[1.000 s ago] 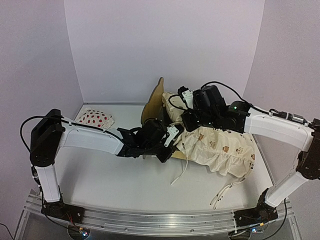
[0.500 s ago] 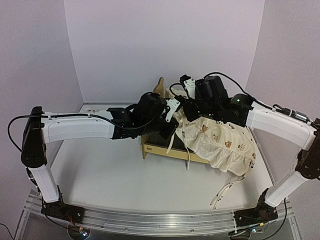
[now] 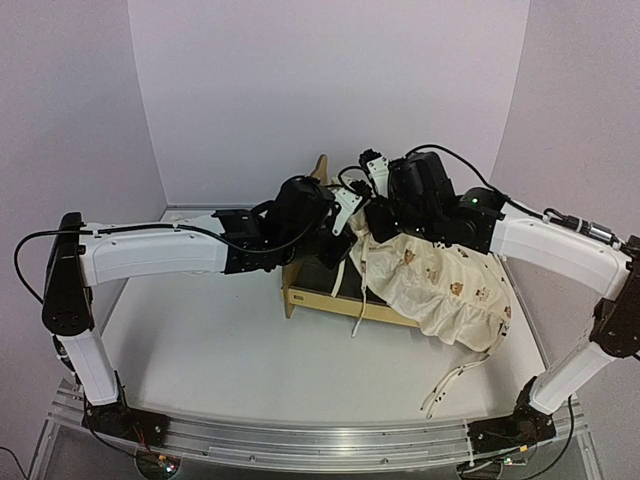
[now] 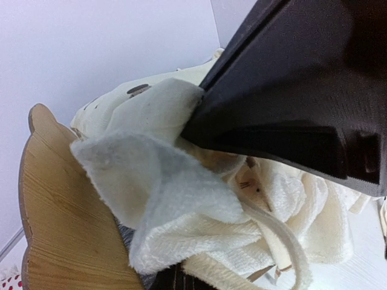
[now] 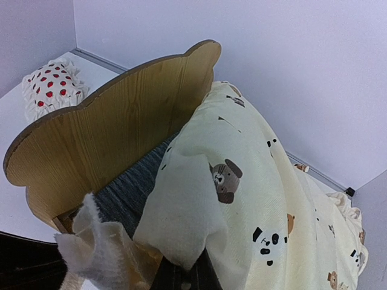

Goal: Set up the pet bed

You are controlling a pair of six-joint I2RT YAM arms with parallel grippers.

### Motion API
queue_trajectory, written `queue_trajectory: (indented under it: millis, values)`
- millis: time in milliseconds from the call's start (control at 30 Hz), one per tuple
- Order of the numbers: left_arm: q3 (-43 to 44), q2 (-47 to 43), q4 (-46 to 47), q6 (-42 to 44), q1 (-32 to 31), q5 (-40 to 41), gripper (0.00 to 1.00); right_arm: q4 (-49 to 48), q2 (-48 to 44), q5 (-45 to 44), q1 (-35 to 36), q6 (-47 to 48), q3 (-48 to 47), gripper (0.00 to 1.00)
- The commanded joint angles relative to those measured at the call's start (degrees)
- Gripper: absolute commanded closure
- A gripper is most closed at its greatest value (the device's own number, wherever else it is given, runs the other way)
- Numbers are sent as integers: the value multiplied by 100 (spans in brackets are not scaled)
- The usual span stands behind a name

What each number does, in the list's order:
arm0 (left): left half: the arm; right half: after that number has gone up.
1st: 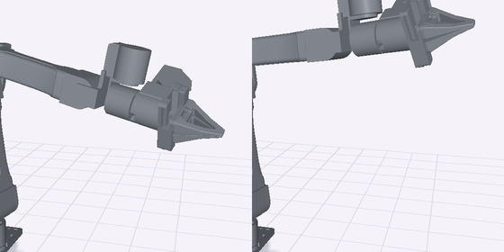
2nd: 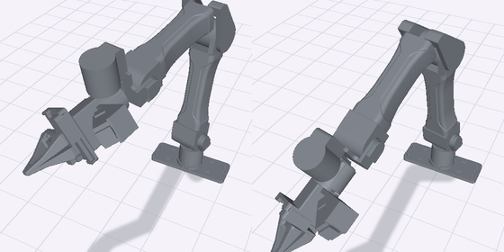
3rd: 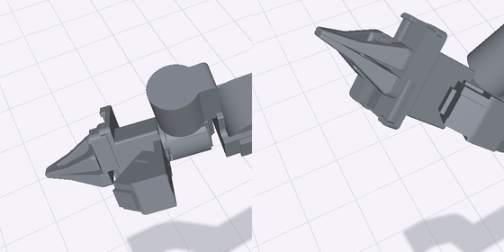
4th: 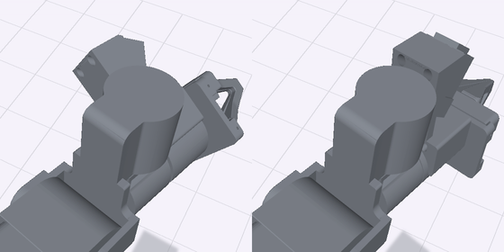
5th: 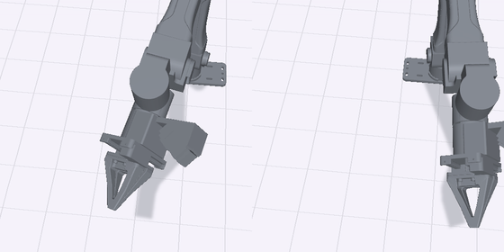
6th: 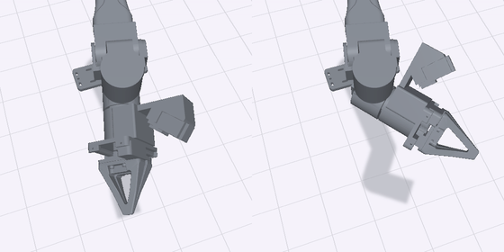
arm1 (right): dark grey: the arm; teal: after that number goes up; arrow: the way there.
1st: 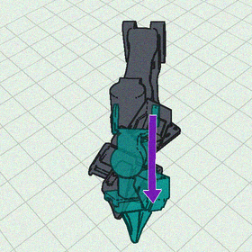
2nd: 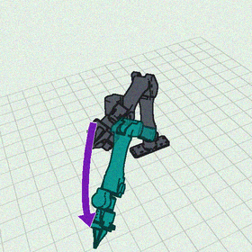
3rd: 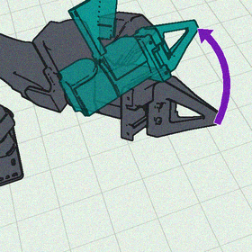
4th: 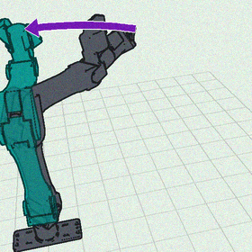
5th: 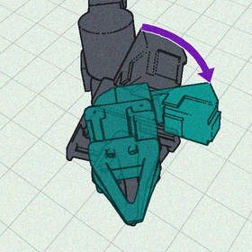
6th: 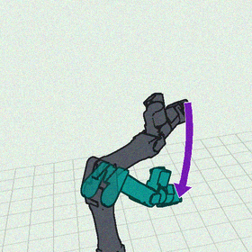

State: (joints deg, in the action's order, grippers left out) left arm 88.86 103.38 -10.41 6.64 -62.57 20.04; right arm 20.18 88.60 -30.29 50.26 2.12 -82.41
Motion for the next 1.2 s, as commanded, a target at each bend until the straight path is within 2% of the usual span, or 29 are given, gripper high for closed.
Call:
queue_trajectory:
  millis: [0, 233, 500, 1167]
  values:
    - [147, -6, 435, 275, 16, 531, 100, -260, 80, -184, -21, -20, -258, 100]
    - [47, 40, 592, 390, 26, 692, 100, -261, 96, -190, -17, -26, -245, 100]
    - [-257, 102, 555, 143, 23, 613, 100, -260, 177, -181, -20, -77, -179, 100]
    - [-848, -78, -244, -1074, 25, 344, 100, -200, 665, -39, -18, -450, -208, 100]
